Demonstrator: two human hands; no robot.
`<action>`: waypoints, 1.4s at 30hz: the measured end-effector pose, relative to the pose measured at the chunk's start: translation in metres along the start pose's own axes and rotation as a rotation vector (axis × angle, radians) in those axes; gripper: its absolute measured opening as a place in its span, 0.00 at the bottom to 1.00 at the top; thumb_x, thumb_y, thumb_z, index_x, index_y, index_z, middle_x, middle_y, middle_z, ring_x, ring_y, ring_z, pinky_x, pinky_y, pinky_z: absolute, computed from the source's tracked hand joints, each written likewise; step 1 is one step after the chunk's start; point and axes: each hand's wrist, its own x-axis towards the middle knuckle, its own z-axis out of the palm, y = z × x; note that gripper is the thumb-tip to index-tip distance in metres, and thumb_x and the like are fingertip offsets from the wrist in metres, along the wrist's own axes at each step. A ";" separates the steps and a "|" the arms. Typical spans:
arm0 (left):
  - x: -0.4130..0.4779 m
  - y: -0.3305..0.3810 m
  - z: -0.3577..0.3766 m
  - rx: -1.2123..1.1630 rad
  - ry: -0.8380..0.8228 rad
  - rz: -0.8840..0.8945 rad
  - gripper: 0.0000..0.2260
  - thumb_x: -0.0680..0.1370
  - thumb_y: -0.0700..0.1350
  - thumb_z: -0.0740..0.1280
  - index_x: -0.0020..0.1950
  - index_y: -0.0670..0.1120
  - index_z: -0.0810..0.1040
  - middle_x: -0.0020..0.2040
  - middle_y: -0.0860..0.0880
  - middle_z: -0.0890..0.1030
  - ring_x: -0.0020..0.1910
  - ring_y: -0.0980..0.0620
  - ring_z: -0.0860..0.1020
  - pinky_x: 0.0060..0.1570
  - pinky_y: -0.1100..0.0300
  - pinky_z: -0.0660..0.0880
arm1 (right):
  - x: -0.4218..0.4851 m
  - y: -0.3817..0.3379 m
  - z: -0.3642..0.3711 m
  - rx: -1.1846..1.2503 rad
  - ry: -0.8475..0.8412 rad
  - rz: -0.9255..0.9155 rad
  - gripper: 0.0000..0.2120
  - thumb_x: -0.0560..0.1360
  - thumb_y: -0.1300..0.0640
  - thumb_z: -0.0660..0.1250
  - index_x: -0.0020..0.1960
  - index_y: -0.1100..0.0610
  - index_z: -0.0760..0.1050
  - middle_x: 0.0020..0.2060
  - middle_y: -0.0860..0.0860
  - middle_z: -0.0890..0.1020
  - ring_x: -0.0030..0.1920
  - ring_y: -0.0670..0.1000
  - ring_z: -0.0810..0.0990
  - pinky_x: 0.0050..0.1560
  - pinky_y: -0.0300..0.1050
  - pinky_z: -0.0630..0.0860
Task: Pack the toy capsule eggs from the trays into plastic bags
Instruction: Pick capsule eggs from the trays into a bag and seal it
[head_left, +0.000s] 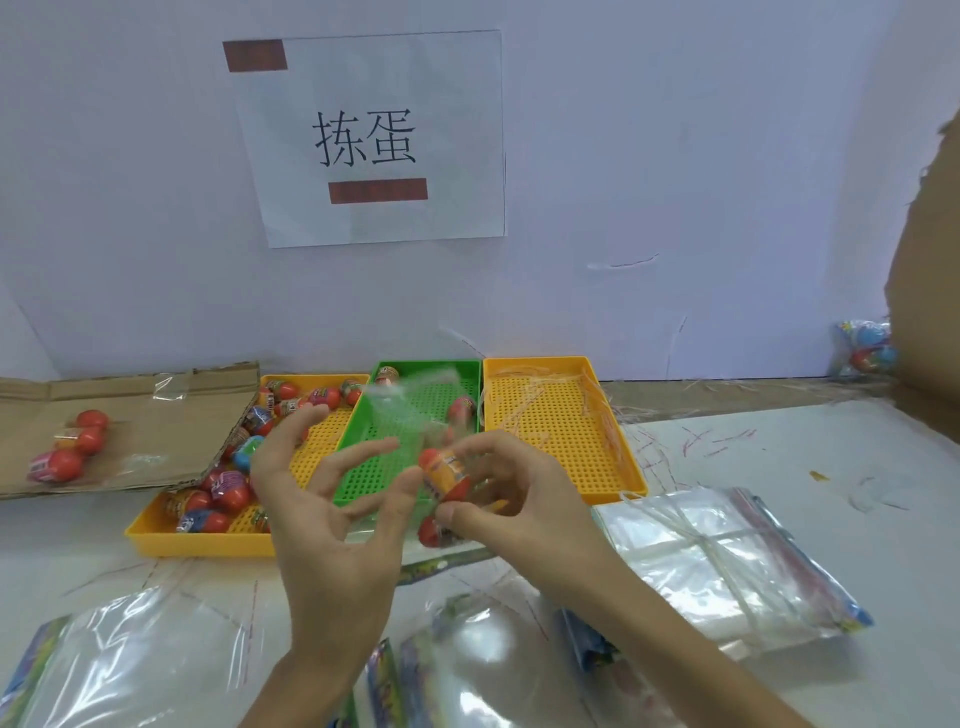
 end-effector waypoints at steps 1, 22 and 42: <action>0.001 0.000 0.001 -0.013 -0.008 -0.028 0.33 0.73 0.50 0.75 0.73 0.58 0.64 0.70 0.51 0.69 0.56 0.46 0.83 0.41 0.59 0.83 | 0.001 -0.001 -0.002 0.022 0.032 -0.007 0.18 0.69 0.57 0.78 0.54 0.45 0.77 0.43 0.48 0.86 0.44 0.56 0.84 0.50 0.59 0.81; 0.001 -0.011 -0.001 -0.181 -0.204 -0.533 0.12 0.68 0.55 0.74 0.39 0.48 0.82 0.36 0.47 0.81 0.37 0.50 0.81 0.36 0.56 0.80 | -0.002 0.001 -0.007 -0.151 -0.141 0.015 0.28 0.67 0.52 0.81 0.60 0.40 0.71 0.53 0.41 0.78 0.48 0.42 0.81 0.47 0.39 0.80; 0.009 -0.007 -0.004 -0.178 -0.124 -0.539 0.11 0.67 0.55 0.80 0.48 0.57 0.86 0.45 0.48 0.86 0.46 0.50 0.85 0.42 0.60 0.82 | 0.003 0.005 -0.007 0.118 0.013 0.090 0.08 0.73 0.62 0.77 0.49 0.54 0.80 0.43 0.48 0.84 0.46 0.59 0.84 0.52 0.61 0.82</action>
